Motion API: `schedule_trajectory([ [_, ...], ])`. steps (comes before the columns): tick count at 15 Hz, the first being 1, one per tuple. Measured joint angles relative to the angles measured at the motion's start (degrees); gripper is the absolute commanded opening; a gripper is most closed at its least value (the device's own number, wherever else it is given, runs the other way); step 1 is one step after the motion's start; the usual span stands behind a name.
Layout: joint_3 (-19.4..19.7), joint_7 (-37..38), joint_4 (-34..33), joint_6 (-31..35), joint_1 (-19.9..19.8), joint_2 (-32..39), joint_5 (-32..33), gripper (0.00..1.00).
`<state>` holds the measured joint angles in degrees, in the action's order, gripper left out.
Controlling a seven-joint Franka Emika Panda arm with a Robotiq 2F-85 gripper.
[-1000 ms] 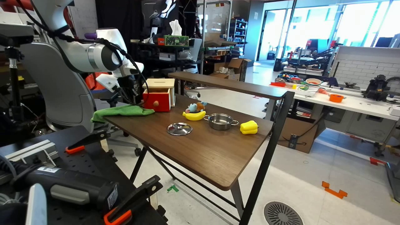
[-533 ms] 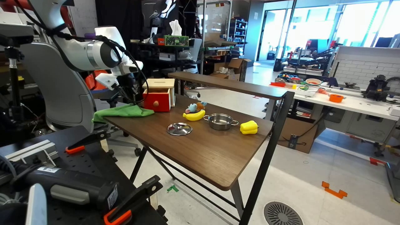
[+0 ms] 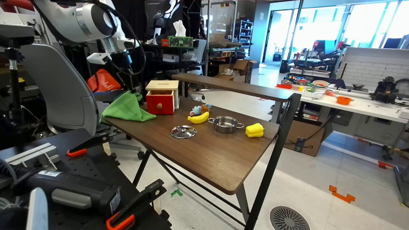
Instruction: Move the green cloth to the right
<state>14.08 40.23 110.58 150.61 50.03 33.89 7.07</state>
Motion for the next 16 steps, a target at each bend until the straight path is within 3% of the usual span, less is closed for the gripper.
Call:
schedule_trajectory([
  [6,0.0,2.64,6.04,-8.51,-4.72,-9.9,7.0,0.02],
  [11,-2.51,2.6,9.97,-13.75,-14.63,-14.11,9.58,0.02],
  [16,-5.95,2.21,8.96,-15.85,-26.54,-9.82,9.49,0.02],
])
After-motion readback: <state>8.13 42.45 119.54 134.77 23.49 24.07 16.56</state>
